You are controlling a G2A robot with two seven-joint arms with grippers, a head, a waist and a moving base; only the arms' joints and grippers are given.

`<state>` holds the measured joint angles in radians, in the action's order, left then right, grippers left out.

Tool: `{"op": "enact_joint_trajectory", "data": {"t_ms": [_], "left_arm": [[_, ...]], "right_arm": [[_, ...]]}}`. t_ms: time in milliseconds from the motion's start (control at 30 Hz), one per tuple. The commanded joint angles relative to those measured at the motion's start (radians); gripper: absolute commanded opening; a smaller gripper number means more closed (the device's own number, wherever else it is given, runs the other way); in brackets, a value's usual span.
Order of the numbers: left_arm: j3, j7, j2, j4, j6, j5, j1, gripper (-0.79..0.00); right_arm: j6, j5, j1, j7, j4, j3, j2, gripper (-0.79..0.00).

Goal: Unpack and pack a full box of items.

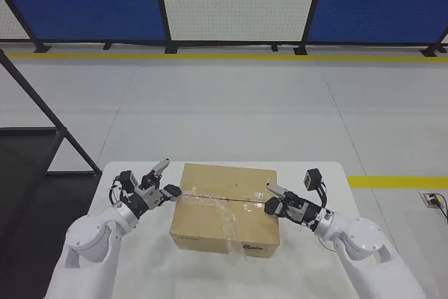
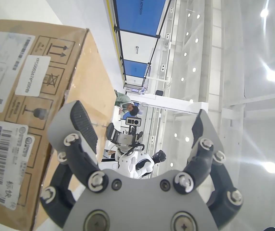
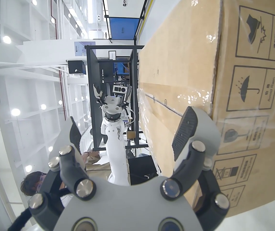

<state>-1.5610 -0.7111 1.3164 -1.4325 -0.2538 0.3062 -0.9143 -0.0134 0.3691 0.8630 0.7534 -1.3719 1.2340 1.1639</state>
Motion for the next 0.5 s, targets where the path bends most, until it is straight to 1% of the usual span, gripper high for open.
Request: {"op": "enact_joint_trajectory", "data": {"t_ms": [0, 200, 467], "left_arm": [[0.016, -0.006, -0.001, 0.012, 0.002, -0.006, 0.009, 0.0], [0.048, -0.007, -0.005, 0.035, 0.012, -0.015, 0.013, 0.0], [0.068, 0.025, -0.009, 0.04, 0.035, -0.02, 0.009, 0.0]], "right_arm": [[-0.001, 0.001, 0.001, -0.001, 0.001, 0.001, 0.0, 0.0], [-0.003, 0.003, 0.003, -0.001, 0.005, 0.007, -0.001, 0.0], [-0.004, 0.001, -0.003, 0.006, 0.003, 0.007, 0.0, 0.0]]}}
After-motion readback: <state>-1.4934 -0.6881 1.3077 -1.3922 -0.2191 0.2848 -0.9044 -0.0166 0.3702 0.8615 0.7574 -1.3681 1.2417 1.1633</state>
